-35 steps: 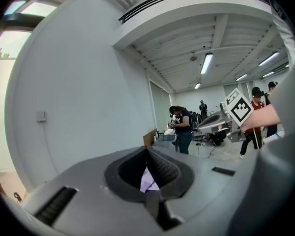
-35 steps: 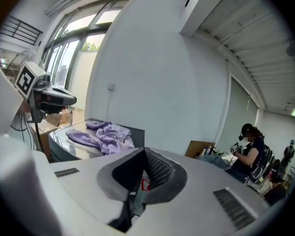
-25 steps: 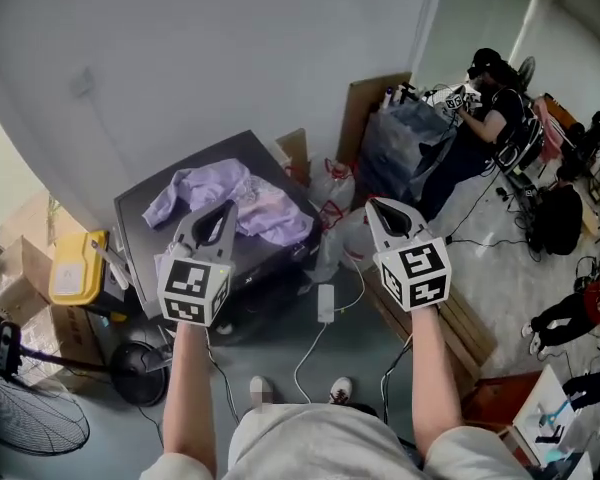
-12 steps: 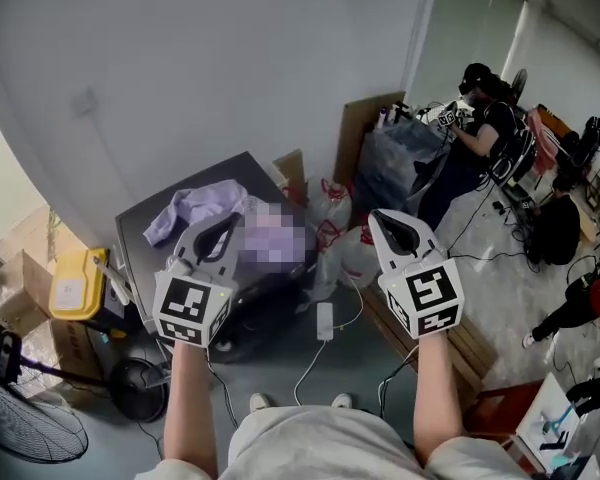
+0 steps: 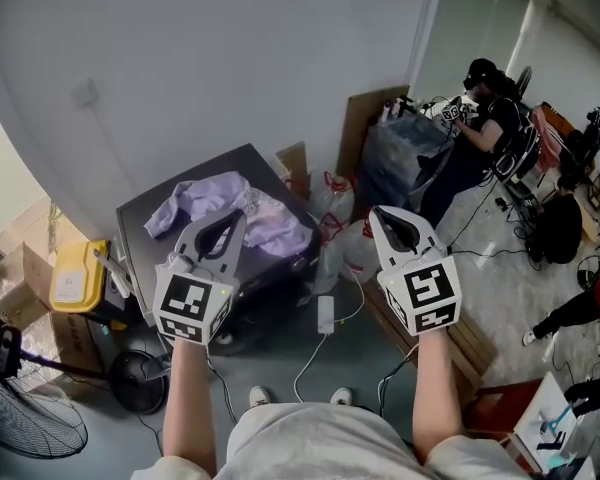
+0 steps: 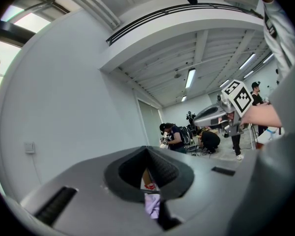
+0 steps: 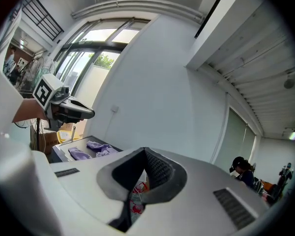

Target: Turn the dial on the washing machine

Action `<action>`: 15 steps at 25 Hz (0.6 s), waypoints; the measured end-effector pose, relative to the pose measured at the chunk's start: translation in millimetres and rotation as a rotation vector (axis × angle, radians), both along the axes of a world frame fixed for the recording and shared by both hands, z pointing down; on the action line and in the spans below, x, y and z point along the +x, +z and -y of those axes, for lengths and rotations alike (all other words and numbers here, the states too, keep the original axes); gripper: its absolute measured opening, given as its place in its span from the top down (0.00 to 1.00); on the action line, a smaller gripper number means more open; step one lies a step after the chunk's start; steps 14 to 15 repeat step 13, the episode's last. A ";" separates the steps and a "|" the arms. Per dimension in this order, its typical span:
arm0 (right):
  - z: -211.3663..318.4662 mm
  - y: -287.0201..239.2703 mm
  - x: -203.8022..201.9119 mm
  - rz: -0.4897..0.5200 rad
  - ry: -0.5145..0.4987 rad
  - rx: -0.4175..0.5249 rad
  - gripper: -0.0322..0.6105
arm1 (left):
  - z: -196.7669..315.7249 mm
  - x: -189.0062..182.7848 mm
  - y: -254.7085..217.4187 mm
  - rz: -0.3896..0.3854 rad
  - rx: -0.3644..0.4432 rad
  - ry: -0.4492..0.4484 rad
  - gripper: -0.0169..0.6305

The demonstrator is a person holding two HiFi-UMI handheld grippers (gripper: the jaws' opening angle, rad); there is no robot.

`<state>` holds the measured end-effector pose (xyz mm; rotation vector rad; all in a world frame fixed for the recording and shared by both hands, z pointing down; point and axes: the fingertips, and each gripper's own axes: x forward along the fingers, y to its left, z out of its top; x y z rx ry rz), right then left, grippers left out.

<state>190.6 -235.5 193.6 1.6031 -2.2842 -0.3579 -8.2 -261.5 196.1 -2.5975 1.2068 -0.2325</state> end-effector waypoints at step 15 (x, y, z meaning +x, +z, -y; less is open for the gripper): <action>8.2 4.2 1.6 0.006 -0.005 -0.006 0.93 | 4.8 -3.3 3.8 -0.004 -0.011 -0.010 0.95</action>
